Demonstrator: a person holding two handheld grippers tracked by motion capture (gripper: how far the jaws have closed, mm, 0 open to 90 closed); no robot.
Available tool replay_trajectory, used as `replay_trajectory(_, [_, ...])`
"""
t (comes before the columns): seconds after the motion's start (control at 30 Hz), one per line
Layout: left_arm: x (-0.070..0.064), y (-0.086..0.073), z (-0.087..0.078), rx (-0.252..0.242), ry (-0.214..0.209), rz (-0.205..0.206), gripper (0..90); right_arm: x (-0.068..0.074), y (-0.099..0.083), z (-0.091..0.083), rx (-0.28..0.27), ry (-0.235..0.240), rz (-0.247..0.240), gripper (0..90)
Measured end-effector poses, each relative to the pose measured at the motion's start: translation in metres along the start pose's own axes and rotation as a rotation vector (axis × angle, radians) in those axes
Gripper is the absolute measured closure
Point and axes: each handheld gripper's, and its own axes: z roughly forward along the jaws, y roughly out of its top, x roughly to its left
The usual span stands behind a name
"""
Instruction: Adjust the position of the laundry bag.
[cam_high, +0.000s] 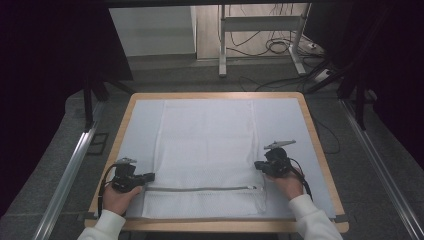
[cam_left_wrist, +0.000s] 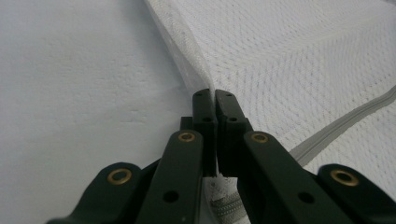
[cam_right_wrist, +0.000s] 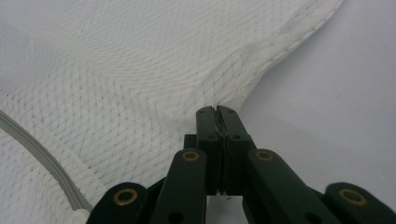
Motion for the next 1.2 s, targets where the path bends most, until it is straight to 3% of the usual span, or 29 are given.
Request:
replay_trajectory(0.2, [0.000,0.000,-0.001,-0.005,0.004,0.004,87.7,0.000,0.000,-0.002,-0.004,-0.004,-0.001,87.0])
replay_trajectory(0.27, [0.000,0.000,-0.001,-0.007,0.006,0.008,81.9,-0.001,-0.002,-0.002,-0.002,-0.011,-0.008,76.8])
replay_trajectory(0.3, [-0.001,0.000,-0.002,-0.010,0.008,0.012,81.9,-0.001,-0.002,-0.002,-0.002,-0.011,-0.008,76.8])
replay_trajectory(0.4, [-0.005,0.001,-0.004,-0.024,0.046,0.032,56.1,-0.004,-0.004,-0.006,-0.025,-0.027,0.001,61.5])
replay_trajectory(0.43, [-0.007,0.001,-0.005,-0.037,0.064,0.048,43.2,-0.006,-0.006,-0.010,-0.044,-0.034,0.012,52.0])
replay_trajectory(0.47, [-0.009,0.002,-0.005,-0.050,0.078,0.064,43.2,-0.006,-0.006,-0.010,-0.044,-0.034,0.012,52.0])
replay_trajectory(0.57, [-0.014,0.005,-0.010,-0.079,0.111,0.096,27.4,-0.013,-0.012,-0.021,-0.086,-0.028,0.025,43.2])
replay_trajectory(0.83, [-0.031,0.012,-0.021,-0.140,0.104,0.171,25.2,-0.016,-0.025,-0.042,-0.174,-0.009,0.030,33.3])
replay_trajectory(1.2, [-0.066,0.022,-0.017,-0.129,0.006,0.242,28.1,-0.018,-0.040,-0.054,-0.228,-0.038,0.032,30.4])
